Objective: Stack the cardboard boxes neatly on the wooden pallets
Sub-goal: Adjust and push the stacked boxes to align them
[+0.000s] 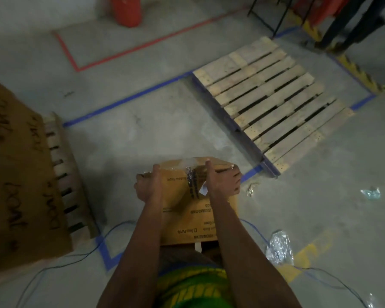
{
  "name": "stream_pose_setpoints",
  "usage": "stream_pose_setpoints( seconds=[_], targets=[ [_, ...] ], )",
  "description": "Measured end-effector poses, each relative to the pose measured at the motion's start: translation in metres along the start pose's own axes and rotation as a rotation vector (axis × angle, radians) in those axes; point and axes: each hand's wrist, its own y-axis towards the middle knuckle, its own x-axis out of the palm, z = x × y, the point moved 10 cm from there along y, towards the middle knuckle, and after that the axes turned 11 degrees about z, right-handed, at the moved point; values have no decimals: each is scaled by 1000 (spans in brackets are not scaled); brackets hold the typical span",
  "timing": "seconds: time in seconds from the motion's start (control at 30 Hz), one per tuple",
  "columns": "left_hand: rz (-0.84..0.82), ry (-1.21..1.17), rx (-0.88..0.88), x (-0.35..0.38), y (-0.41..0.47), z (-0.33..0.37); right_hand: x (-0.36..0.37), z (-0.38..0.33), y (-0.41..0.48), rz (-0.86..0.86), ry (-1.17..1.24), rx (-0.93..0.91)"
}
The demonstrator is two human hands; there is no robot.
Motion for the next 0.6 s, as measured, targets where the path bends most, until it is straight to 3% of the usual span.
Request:
stream_pose_setpoints(
  seconds=[0.3, 0.37, 0.43, 0.6],
  targets=[
    [223, -374, 25, -187, 6, -75, -30, -12, -157, -101, 125, -293],
    [316, -448, 2, -267, 0, -119, -41, 2, -233, -170, 117, -378],
    [365, -395, 32, -288, -4, -110, -52, -1, -244, -140, 129, -363],
    [563, -362, 91, -436, 16, -96, -71, -27, -365, -219, 259, -402]
  ],
)
